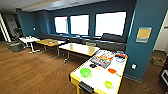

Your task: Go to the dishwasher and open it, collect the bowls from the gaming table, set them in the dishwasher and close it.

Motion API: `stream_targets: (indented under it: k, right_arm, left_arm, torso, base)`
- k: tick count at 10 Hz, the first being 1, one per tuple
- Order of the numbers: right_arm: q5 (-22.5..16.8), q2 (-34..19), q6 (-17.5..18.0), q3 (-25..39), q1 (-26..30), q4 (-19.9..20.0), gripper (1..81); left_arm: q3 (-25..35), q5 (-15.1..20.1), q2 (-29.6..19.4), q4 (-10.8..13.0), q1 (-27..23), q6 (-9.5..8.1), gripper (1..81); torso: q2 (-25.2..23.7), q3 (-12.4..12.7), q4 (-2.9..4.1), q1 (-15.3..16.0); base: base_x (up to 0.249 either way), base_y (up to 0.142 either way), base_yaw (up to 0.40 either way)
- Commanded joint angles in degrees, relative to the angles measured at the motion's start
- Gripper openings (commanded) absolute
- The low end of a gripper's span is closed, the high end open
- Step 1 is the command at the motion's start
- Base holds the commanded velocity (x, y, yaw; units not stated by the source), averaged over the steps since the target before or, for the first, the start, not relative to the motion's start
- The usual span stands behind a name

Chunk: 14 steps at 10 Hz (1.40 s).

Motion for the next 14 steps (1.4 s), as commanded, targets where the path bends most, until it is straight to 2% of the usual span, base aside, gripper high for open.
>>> stream_targets:
  k: [1,14]
  right_arm:
    - [-2.6,0.2,-0.2,0.2,2.6,-0.3,81.1]
    - [-2.6,0.2,-0.2,0.2,2.5,-0.3,81.1]
  left_arm:
    - [-0.1,2.6,-0.2,-0.2,-2.8,-0.05,81.1]
    - [-0.1,2.6,-0.3,-0.2,-2.8,-0.05,81.1]
  torso:
    - [0.0,0.0,0.00,0.0]
    - [0.0,0.0,0.00,0.0]
  base:
    - [0.092,0.087,0.000]
    - [0.091,0.083,0.000]
